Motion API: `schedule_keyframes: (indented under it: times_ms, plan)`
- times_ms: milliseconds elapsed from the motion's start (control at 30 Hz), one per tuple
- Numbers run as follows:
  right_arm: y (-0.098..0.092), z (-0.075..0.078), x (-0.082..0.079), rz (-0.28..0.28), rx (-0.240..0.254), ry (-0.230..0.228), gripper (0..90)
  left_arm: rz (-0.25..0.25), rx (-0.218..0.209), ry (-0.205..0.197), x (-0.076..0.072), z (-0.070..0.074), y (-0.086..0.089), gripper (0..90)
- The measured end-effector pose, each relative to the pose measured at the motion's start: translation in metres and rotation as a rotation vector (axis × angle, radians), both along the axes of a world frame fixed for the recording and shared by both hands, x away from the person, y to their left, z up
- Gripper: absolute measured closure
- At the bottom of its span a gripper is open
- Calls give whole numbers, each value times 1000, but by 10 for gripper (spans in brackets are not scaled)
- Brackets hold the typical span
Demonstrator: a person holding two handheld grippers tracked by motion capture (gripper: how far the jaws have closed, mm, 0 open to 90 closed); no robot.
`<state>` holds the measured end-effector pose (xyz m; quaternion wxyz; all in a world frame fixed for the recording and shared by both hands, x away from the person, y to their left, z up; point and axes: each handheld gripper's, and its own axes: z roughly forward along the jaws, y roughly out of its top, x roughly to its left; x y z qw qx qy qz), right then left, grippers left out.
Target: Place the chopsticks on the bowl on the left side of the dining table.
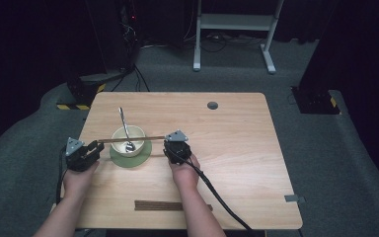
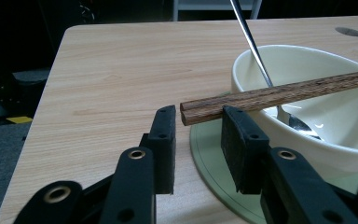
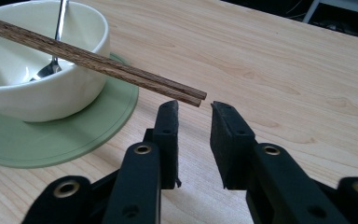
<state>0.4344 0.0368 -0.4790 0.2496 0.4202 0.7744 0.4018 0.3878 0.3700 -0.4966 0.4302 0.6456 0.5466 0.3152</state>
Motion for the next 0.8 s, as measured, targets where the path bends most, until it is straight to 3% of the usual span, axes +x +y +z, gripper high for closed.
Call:
schedule_keyframes:
  times_ms: [800]
  plan:
    - [5,-5,0,-8,-22,-7,842,21,-3,3,1,0,1,759]
